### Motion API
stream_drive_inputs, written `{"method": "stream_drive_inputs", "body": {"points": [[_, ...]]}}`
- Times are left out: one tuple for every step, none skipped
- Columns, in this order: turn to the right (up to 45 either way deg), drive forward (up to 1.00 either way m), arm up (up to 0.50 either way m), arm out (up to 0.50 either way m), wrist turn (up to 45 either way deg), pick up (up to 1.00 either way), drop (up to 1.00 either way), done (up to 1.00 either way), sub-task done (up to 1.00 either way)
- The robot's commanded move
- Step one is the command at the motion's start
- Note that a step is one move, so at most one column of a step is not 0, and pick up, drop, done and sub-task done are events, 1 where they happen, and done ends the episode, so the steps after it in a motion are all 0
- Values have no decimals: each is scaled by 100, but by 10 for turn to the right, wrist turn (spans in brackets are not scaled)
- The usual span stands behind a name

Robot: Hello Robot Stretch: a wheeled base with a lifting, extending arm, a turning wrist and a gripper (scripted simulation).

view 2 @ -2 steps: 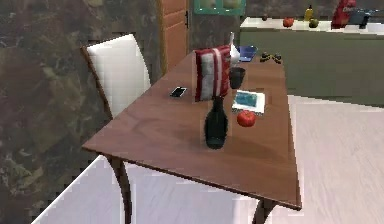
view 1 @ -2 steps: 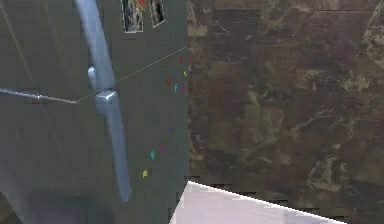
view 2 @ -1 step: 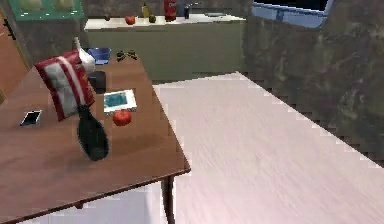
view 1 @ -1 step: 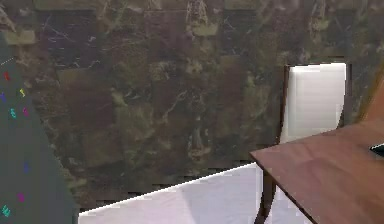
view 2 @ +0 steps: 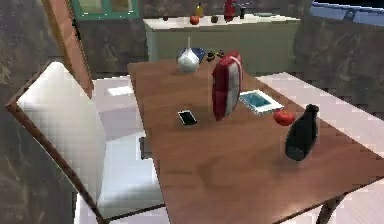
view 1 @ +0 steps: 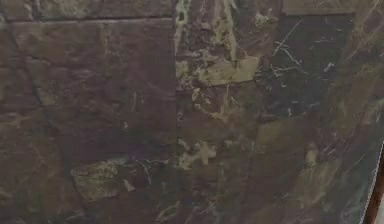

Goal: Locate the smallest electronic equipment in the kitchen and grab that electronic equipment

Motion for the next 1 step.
{"method": "stream_drive_inputs", "body": {"points": [[450,0,0,0,0,0,0,0,0]]}}
